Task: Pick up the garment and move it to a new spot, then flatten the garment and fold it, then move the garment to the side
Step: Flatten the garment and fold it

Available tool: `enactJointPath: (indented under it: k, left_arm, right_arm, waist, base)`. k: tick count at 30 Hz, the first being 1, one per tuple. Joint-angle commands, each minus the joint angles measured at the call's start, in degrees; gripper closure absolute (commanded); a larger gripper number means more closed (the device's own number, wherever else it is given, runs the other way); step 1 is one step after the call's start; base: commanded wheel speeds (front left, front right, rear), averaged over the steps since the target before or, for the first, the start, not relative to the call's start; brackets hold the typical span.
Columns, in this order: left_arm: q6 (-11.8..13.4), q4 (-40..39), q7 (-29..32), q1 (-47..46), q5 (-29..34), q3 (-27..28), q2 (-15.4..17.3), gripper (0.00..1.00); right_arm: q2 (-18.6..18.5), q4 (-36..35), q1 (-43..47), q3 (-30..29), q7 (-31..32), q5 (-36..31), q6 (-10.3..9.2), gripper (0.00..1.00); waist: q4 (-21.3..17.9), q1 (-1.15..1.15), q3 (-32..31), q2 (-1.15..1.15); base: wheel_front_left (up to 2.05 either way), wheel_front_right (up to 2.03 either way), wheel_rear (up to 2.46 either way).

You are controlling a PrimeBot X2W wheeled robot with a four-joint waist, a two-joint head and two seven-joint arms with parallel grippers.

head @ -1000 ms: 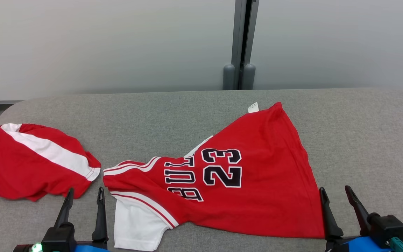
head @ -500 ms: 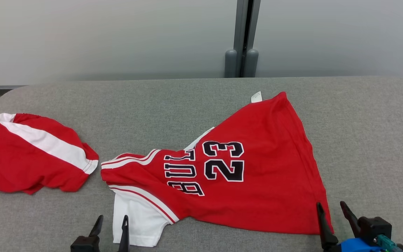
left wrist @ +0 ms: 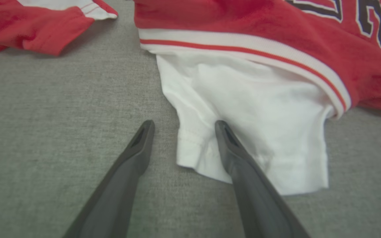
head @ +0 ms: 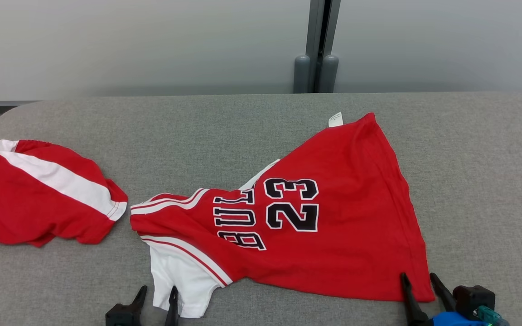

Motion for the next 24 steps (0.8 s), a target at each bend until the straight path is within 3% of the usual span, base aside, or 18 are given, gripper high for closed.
enactJointPath:
  k: [1, 2, 3, 4, 5, 6, 7, 13, 24]
  left_arm:
    - [-0.36, 1.6, 0.23, -0.99, -0.25, -0.36, -0.25, 0.0]
    - [-0.4, 2.44, 0.25, -1.31, -0.43, -0.56, -0.4, 0.0]
    - [-0.41, 3.24, 0.31, -1.82, -0.41, -0.8, -0.51, 0.05]
    - [-0.39, 3.77, 0.37, -2.25, -0.55, -0.98, -0.62, 0.35]
    - [-0.37, 4.34, 0.37, -2.6, -0.81, -1.11, -0.72, 0.66]
    - [-0.32, 4.64, 0.37, -2.9, -0.98, -1.19, -0.76, 0.87]
    - [-0.16, 4.68, 0.36, -3.16, -1.06, -1.24, -0.77, 1.0]
    - [-0.12, 1.48, 0.09, -2.5, -2.6, -0.7, -0.78, 1.0]
    - [-0.92, -16.19, 0.03, 1.04, -2.99, 1.43, 1.22, 1.0]
  right_arm:
    - [0.17, 1.49, -0.22, 1.18, 0.44, 0.84, 0.02, 0.0]
    - [0.24, 2.07, -0.22, 1.98, 0.45, 1.56, 0.05, 0.0]
    - [0.35, 2.41, -0.32, 2.9, 0.49, 2.42, 0.1, 0.37]
    - [0.37, 2.44, -0.5, 3.48, 0.53, 2.9, 0.1, 0.7]
    - [0.37, 2.44, -0.58, 3.78, 0.53, 3.18, 0.1, 0.9]
    - [0.37, 2.25, -0.56, 4.06, 0.53, 3.49, 0.1, 1.0]
    - [0.35, 1.96, -0.46, 4.27, 0.52, 3.86, 0.09, 1.0]
    - [0.08, -1.8, 0.89, 5.29, 0.18, 5.18, 0.03, 1.0]
    - [-0.18, -15.38, 1.98, 6.05, 0.16, 7.34, 0.02, 1.0]
  waist:
    - [-0.1, 0.0, 0.06, 0.0]
    - [-0.17, 0.0, 0.04, 0.0]
    - [-0.27, 0.0, 0.03, 0.0]
    - [-0.33, 0.0, 0.02, 0.0]
    - [-0.37, 0.0, -0.03, 0.0]
    - [-0.4, 0.0, -0.11, 0.0]
    - [-0.42, 0.0, -0.2, 0.0]
    - [-0.42, 0.0, -1.54, 0.0]
    - [-0.65, 0.0, -2.21, 0.0]
  base:
    - [0.0, 0.0, 0.0]
    - [0.0, 0.0, 0.0]
    - [0.0, 0.0, 0.0]
    - [0.0, 0.0, 0.0]
    - [0.0, 0.0, 0.0]
    - [0.0, 0.0, 0.0]
    - [0.0, 0.0, 0.0]
    - [0.0, 0.0, 0.0]
    - [0.0, 0.0, 0.0]
